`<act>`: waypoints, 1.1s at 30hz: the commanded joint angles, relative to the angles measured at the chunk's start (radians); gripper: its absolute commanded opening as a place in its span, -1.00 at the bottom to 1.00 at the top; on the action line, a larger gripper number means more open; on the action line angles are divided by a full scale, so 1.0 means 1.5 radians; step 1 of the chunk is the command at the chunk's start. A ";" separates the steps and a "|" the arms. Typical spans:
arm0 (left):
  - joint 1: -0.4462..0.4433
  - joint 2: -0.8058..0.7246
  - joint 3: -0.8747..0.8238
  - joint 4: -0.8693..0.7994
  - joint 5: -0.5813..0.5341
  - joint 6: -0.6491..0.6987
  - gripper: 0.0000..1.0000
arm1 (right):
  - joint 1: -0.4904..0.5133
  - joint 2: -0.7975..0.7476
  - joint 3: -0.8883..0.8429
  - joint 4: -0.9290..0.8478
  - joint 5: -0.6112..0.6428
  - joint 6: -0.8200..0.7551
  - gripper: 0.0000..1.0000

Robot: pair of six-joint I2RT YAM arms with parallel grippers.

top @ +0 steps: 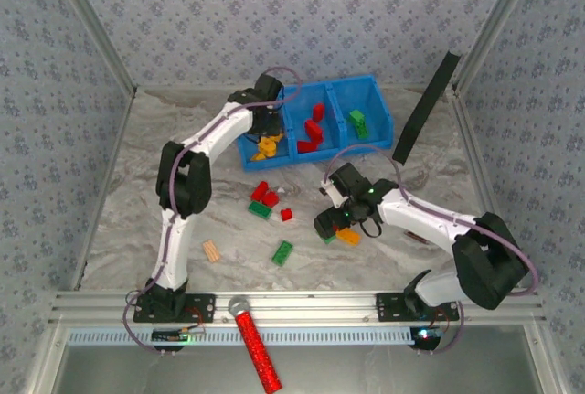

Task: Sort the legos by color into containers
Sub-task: Place the lego in the container, then pick up the lego from the center of the table.

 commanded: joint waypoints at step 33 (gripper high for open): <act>-0.049 -0.420 -0.151 0.026 -0.035 0.041 -0.01 | 0.013 0.211 0.125 -0.043 0.031 0.073 0.16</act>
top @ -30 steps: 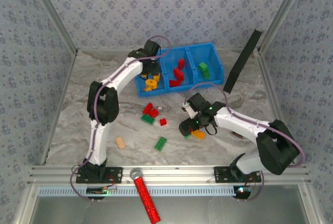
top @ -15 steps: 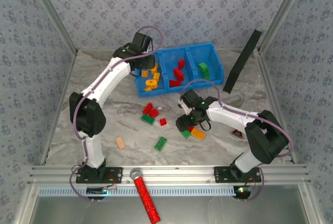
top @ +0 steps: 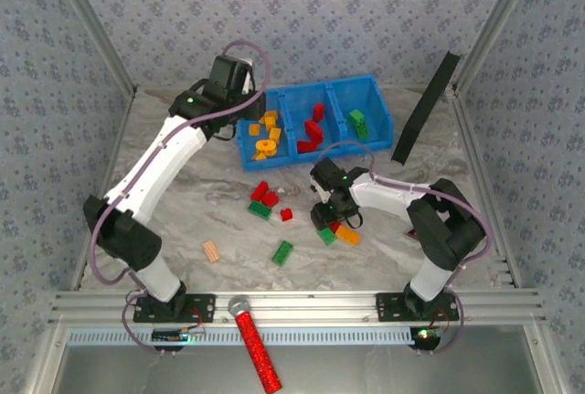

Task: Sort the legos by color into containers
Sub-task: Pick up the lego from the center of the table.

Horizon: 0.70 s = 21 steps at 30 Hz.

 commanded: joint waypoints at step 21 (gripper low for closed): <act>-0.131 -0.255 -0.221 -0.014 -0.030 0.023 0.02 | -0.055 0.045 0.311 -0.129 0.083 -0.102 -0.39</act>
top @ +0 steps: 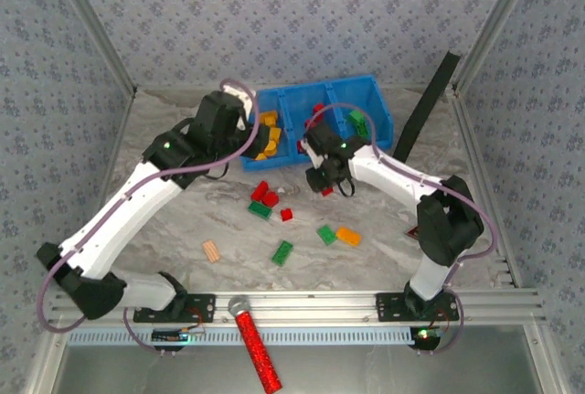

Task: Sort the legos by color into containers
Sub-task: Pick up the lego from the center of the table, then place the lego in the container.

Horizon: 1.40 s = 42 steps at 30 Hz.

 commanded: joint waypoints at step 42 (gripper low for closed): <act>-0.208 -0.058 -0.163 -0.061 -0.016 -0.041 0.06 | -0.114 0.290 0.392 0.002 0.004 -0.092 0.08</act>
